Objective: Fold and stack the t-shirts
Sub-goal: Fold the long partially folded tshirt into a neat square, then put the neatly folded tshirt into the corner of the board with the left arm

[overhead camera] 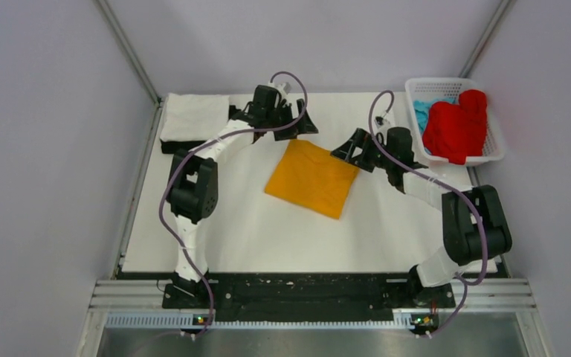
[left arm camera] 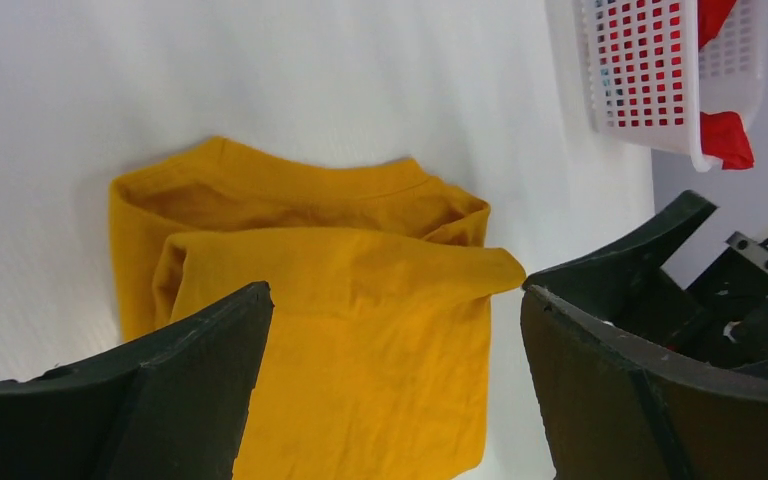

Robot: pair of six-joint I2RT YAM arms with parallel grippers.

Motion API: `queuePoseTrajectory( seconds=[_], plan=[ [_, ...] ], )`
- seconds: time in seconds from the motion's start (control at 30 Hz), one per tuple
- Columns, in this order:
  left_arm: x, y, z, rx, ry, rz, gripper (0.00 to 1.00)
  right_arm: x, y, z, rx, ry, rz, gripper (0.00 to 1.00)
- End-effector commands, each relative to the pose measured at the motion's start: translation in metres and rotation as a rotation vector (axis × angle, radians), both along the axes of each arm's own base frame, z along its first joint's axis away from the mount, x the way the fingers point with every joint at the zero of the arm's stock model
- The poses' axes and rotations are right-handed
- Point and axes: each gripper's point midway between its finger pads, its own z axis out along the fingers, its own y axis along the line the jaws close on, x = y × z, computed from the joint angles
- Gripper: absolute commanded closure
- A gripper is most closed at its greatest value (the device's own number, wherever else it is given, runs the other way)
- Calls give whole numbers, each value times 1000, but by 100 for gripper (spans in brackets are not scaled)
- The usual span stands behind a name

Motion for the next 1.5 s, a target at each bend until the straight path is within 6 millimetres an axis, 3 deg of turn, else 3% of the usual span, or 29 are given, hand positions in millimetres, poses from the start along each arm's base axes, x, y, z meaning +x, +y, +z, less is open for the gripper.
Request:
queuePoseTrajectory(
  seconds=[0.0, 0.1, 0.23, 0.37, 0.53, 0.67, 0.87, 0.93, 1.0, 1.03, 1.13, 1.27, 1.47],
  plan=[
    [13, -18, -12, -40, 2, -74, 1, 13, 18, 1, 75, -26, 57, 1],
    [27, -10, -43, 29, 54, -28, 1, 28, 17, -24, 36, 29, 36, 1],
    [39, -1, -64, 80, 70, 21, 1, 46, 5, -59, -30, 97, -44, 1],
    [48, 10, -89, 138, 87, 71, 1, 51, -5, -91, -94, 160, -98, 2],
    [26, 3, -114, 92, 207, 35, 1, 43, -3, -114, -102, 212, -71, 2],
    [3, 12, -95, 94, 214, 46, 1, 43, -2, -90, -128, 163, -33, 2],
    [-14, 43, -3, 123, 18, 146, 1, 35, -25, -3, -214, -15, -99, 1],
    [-19, 57, 18, 150, -28, 193, 1, 24, -39, 20, -238, -52, -159, 1],
    [-27, 71, 25, 184, -34, 239, 1, 6, -51, 31, -255, -66, -207, 1],
    [-33, 77, 23, 198, -24, 254, 1, -5, -57, 41, -256, -87, -229, 1],
    [-51, 83, 6, 211, 21, 263, 1, -37, -73, 38, -274, -81, -279, 1],
    [-67, 78, -24, 207, 96, 208, 2, -74, -86, 34, -273, -89, -315, 1],
    [-75, 71, -62, 292, 173, 181, 6, -108, -94, 39, -258, -98, -325, 1]
  ],
)
